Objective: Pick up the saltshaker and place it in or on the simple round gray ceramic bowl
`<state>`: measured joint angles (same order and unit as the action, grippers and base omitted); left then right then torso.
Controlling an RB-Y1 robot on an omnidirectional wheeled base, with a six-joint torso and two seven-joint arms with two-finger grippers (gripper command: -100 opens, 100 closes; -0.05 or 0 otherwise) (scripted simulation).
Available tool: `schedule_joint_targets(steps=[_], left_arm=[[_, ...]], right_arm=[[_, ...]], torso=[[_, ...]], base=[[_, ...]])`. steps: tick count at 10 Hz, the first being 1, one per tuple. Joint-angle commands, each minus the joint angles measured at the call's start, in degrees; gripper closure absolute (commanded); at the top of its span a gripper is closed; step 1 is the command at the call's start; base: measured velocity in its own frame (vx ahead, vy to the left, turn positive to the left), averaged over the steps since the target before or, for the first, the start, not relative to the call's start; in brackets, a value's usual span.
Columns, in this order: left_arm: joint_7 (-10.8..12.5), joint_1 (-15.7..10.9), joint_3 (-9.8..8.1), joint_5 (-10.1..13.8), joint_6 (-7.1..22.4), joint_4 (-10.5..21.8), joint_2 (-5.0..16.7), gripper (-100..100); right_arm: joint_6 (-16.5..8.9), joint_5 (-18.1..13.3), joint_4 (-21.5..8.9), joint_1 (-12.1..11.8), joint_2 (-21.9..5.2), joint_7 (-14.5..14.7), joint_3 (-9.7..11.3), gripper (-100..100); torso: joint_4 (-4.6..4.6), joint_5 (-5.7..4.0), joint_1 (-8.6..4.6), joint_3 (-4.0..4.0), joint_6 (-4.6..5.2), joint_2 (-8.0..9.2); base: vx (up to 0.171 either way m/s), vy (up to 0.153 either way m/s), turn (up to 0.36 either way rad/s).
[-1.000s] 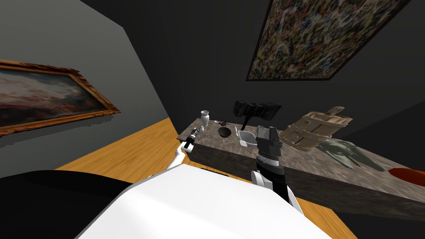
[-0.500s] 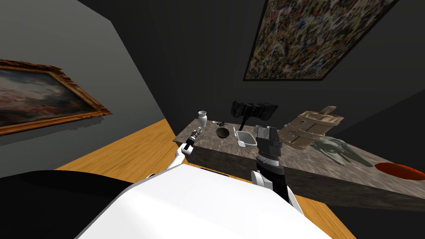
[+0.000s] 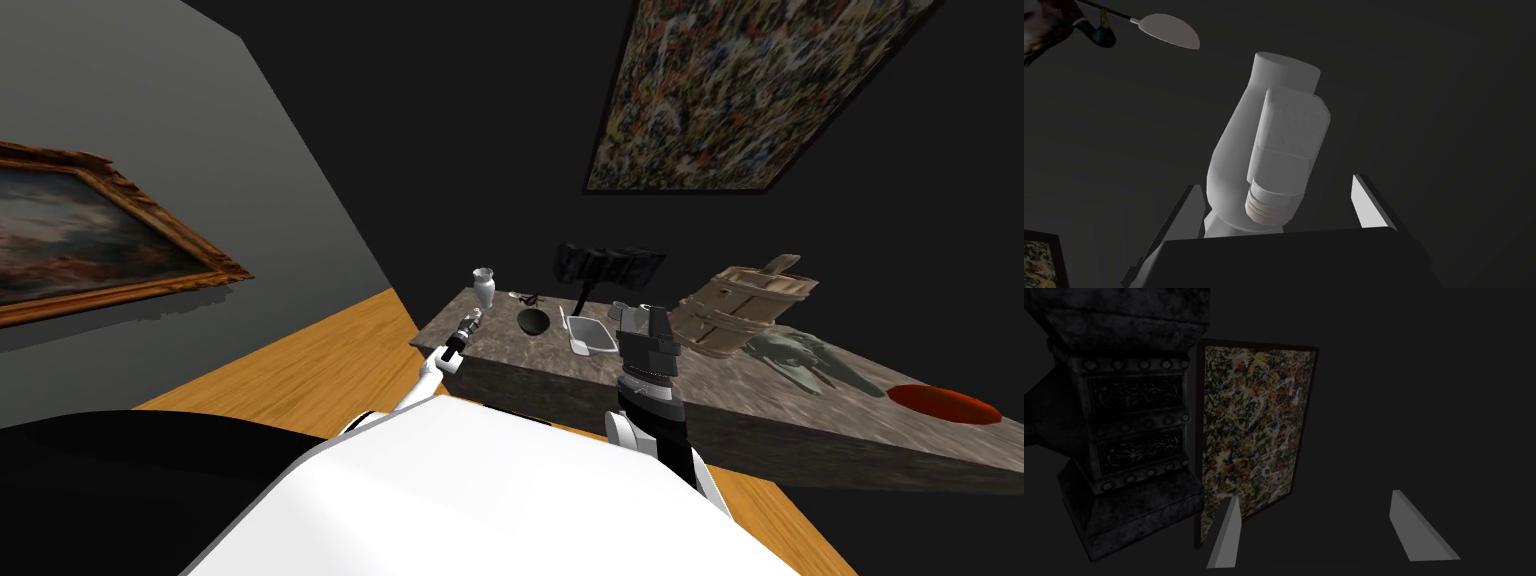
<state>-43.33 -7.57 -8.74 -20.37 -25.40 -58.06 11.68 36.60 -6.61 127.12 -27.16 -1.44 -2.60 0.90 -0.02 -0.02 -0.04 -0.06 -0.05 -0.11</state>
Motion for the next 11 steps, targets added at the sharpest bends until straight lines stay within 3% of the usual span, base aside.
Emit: schedule_joint_targets(steps=[1,2,3,5,6,9,10,11], left_arm=[[0.00,0.00,0.00,0.00,0.00,0.00,0.00,-100],[-0.15,-0.03,-0.01,-0.02,-0.07,0.15,0.04,0],[-0.45,-0.69,0.65,2.03,-0.95,2.02,1.55,-100],[-1.07,-2.01,1.95,5.63,-2.73,5.64,4.58,-100],[-1.07,-2.01,1.95,6.14,-2.73,5.81,4.58,-100],[-2.02,-3.99,3.92,11.68,-5.39,11.25,9.13,-100],[-2.02,-3.99,3.92,12.30,-5.39,11.50,9.13,-100],[-2.33,-4.65,4.57,14.36,-6.27,13.40,10.65,-100]], right_arm=[[0.00,0.00,0.00,0.00,0.00,0.00,0.00,0],[0.00,0.00,0.00,0.00,0.00,0.00,0.00,0],[0.00,0.00,0.00,0.00,0.00,0.00,0.00,0],[0.00,0.00,0.00,0.01,0.01,0.00,0.01,0],[0.00,0.00,0.00,0.01,0.01,0.00,0.01,0],[0.00,0.00,0.00,0.01,0.01,0.00,0.01,0],[0.00,0.00,0.00,0.01,0.01,0.00,0.01,0],[0.00,0.00,0.00,0.00,0.00,0.00,0.00,0]], torso=[[0.00,0.00,0.00,0.00,0.00,0.00],[0.01,0.00,0.01,0.03,-0.01,0.06],[0.02,0.00,0.02,0.06,-0.01,0.10],[0.04,-0.03,-0.15,0.09,0.01,0.17],[0.04,-0.05,-0.21,0.10,0.01,0.18],[0.03,-0.05,-0.21,0.08,0.01,0.13],[0.04,-0.06,-0.24,0.10,0.01,0.17],[0.04,-0.04,-0.14,0.10,-0.01,0.17]], base=[[0.015,-0.002,-0.007],[0.000,0.000,0.000],[-0.003,-0.021,-0.065],[-0.013,-0.063,-0.109],[-0.003,-0.049,-0.026],[-0.001,-0.064,-0.085],[-0.009,-0.041,-0.030],[-0.004,-0.033,-0.079]])
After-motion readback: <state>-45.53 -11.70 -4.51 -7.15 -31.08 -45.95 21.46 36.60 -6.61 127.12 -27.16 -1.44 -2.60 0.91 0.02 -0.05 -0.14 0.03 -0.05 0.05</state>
